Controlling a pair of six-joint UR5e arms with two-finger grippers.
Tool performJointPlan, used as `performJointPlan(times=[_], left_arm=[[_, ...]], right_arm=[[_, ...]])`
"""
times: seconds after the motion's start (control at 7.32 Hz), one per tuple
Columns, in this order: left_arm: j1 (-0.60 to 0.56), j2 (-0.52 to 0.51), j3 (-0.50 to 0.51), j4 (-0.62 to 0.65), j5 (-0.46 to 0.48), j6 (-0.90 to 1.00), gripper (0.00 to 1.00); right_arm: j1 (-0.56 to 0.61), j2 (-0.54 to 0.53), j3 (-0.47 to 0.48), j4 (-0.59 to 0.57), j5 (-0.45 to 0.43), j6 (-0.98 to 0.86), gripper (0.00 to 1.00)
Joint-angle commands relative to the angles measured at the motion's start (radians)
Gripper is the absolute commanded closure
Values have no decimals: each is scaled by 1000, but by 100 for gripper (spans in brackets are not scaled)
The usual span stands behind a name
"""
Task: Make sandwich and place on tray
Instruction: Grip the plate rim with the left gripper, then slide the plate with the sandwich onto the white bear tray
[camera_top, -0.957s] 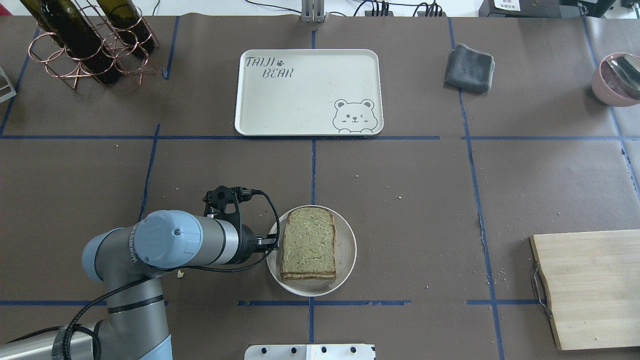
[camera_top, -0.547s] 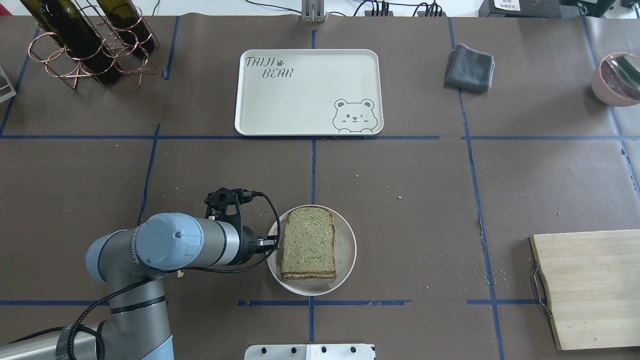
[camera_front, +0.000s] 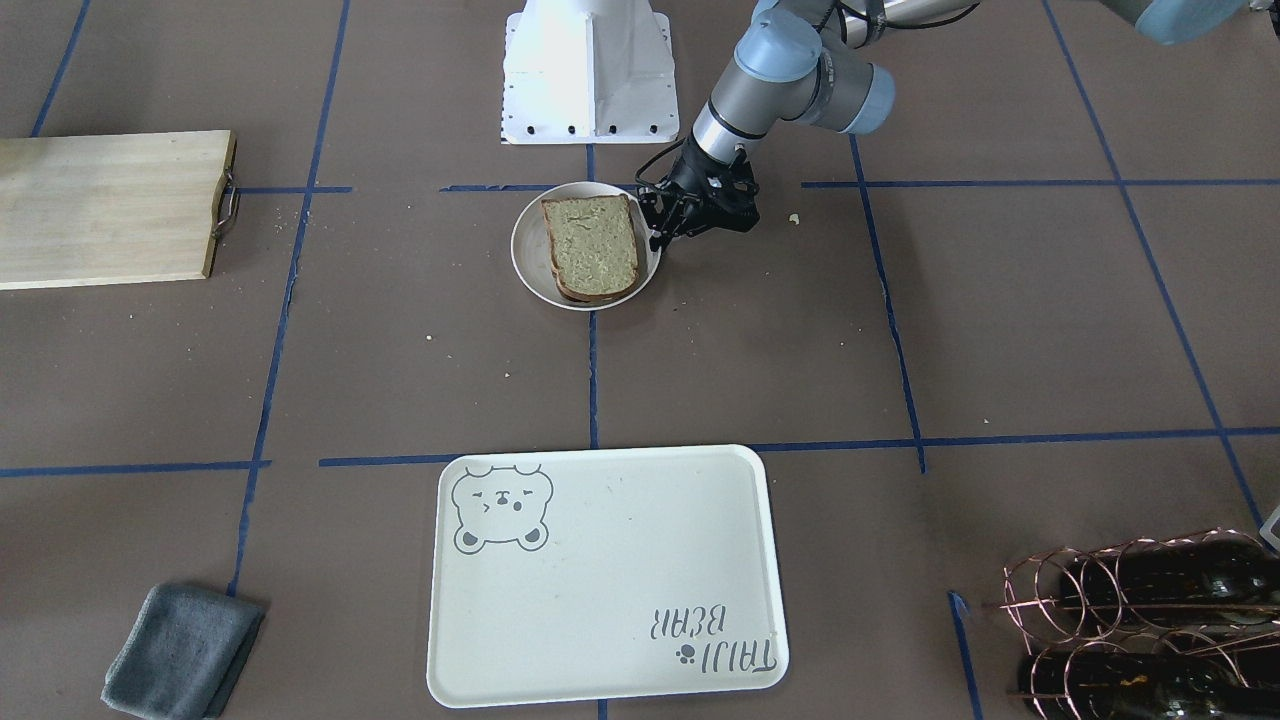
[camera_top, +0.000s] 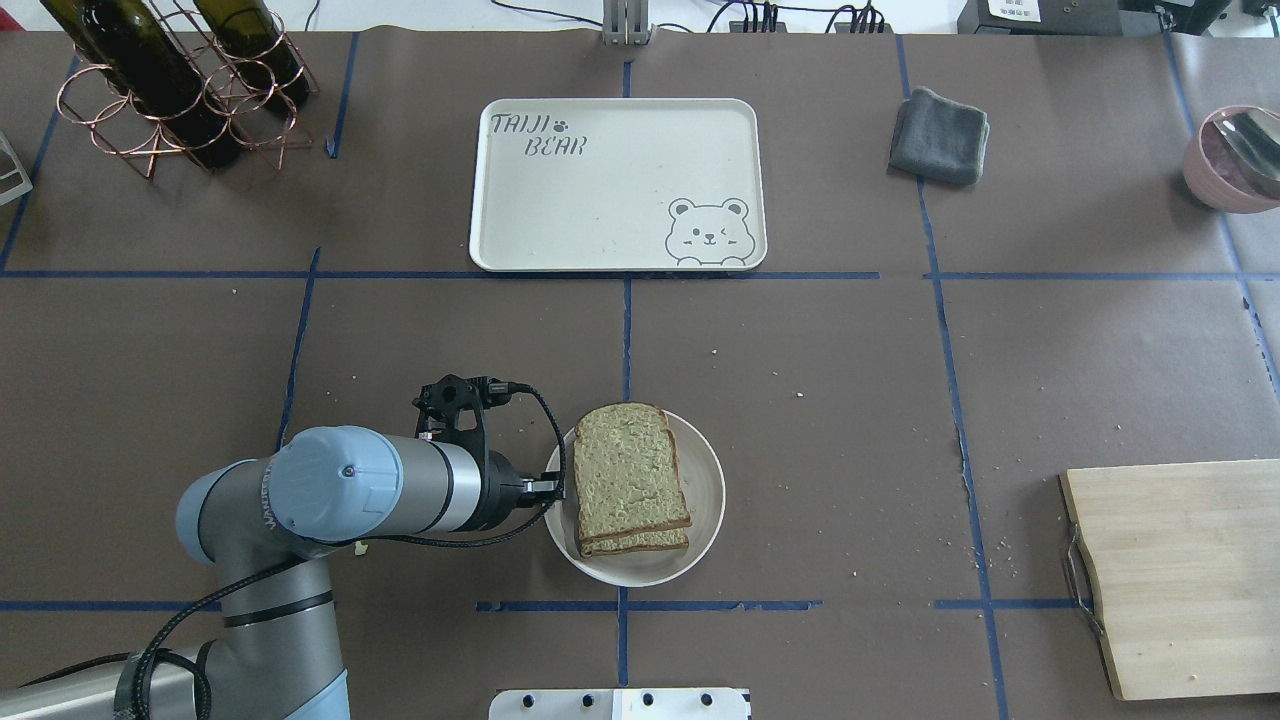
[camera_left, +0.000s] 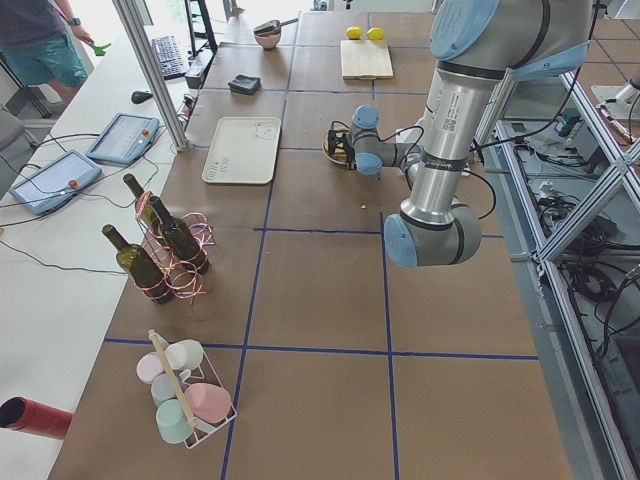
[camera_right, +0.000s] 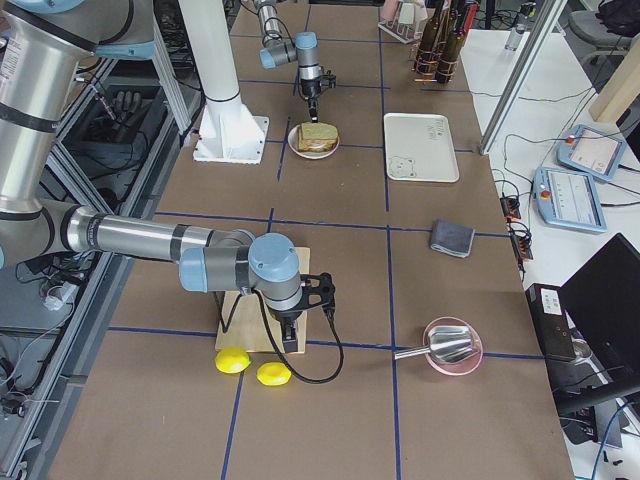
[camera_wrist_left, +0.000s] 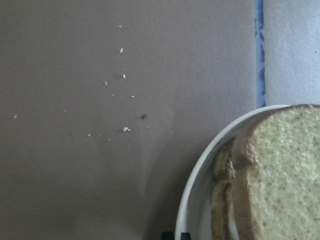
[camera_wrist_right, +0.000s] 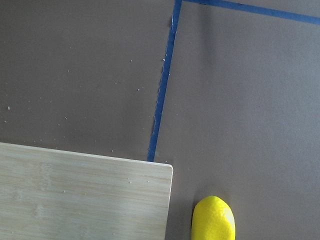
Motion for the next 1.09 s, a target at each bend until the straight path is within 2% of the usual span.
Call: performJointPlan(times=[0.0, 0.14, 0.27, 0.41, 0.55, 0.96], left_arm=[[-62, -21, -7, 1, -51, 6, 100], [-121, -26, -4, 3, -118, 6, 100], [-186, -49, 13, 6, -126, 7, 100], [-252, -100, 74, 10, -149, 56, 100], [-321, -157, 169, 10, -207, 87, 100], [-455, -427, 538, 4, -264, 171, 100]], right_arm=[[0, 0, -4, 0, -3, 0, 0], [0, 2, -4, 0, -3, 0, 0], [0, 8, -10, 0, -4, 0, 0], [0, 10, -16, 0, -3, 0, 0], [0, 10, -18, 0, -3, 0, 0], [0, 8, -20, 0, -4, 0, 0]])
